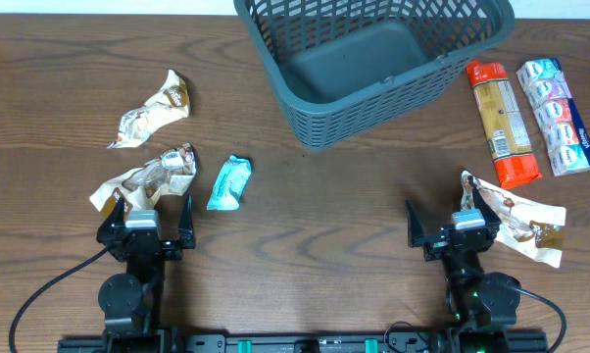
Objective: Pack container
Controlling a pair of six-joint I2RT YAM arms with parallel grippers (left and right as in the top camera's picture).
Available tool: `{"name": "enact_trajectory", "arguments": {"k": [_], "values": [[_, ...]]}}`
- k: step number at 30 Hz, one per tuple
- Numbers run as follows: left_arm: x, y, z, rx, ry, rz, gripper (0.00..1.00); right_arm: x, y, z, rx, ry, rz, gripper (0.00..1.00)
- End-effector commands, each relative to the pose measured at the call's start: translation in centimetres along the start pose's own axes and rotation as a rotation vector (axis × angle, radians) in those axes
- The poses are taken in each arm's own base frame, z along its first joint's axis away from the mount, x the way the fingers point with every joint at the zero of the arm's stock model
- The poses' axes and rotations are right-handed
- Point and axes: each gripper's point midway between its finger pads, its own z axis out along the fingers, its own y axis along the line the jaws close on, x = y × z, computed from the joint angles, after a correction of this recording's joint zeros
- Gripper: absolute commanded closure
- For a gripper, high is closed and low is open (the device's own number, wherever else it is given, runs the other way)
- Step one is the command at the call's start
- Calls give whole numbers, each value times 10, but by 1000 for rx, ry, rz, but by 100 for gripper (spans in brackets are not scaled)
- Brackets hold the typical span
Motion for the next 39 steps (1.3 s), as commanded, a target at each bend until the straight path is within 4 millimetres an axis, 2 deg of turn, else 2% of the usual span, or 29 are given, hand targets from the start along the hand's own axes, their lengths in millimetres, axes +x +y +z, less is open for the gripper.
{"name": "enact_trajectory", "arguments": {"k": [1, 39], "values": [[14, -1, 0, 6, 46, -13, 1, 0, 4, 0, -18, -3, 17, 1], [14, -1, 0, 5, 44, -13, 1, -1, 4, 0, -17, -5, 0, 1]]}}
